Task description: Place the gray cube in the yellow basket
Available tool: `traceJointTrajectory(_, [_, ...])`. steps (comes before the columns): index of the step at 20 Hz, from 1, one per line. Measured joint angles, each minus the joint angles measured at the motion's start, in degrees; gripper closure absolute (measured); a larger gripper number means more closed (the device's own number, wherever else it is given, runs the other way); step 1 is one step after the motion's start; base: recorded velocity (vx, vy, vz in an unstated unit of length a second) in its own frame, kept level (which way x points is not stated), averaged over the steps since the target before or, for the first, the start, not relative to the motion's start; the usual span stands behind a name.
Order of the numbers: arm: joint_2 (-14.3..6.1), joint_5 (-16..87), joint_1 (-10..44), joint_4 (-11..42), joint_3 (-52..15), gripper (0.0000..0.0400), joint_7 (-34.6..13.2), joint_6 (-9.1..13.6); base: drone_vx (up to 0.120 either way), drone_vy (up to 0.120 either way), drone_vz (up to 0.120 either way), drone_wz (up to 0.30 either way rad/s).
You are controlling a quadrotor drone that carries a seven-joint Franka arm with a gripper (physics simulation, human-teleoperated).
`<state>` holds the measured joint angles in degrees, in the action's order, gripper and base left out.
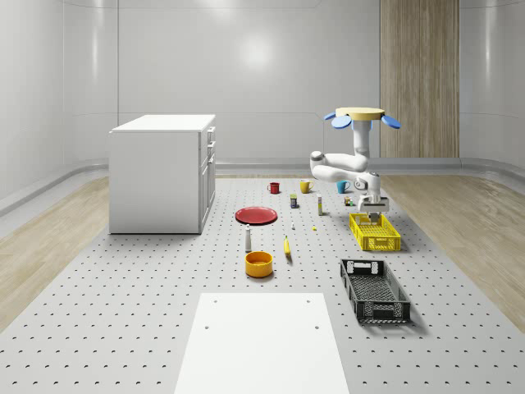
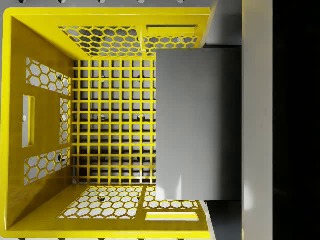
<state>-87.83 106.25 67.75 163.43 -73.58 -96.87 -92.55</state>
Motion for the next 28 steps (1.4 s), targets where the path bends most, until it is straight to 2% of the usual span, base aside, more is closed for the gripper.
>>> traceJointTrajectory(9, [0.03,6.99,1.4,-2.35,7.44,0.015,0.03,-2.89,0.0,0.0,0.0,0.0])
traceJointTrajectory(17, [1.03,12.75,2.77,-5.1,13.43,0.015,0.18,-5.01,0.0,0.0,0.0,0.0])
traceJointTrajectory(19, [1.34,13.62,2.93,-5.56,14.3,0.0091,0.25,-5.23,0.0,0.0,0.0,0.0])
traceJointTrajectory(21, [1.58,13.91,2.86,-5.65,14.53,0.0055,0.34,-5.12,0.0,0.0,0.0,0.0])
traceJointTrajectory(24, [1.75,13.16,2.38,-5.08,13.61,0.0026,0.48,-4.37,0.0,0.0,0.0,0.0])
traceJointTrajectory(28, [1.88,11.49,1.63,-4.01,11.71,0.001,0.63,-3.13,0.0,0.0,0.0,0.0])
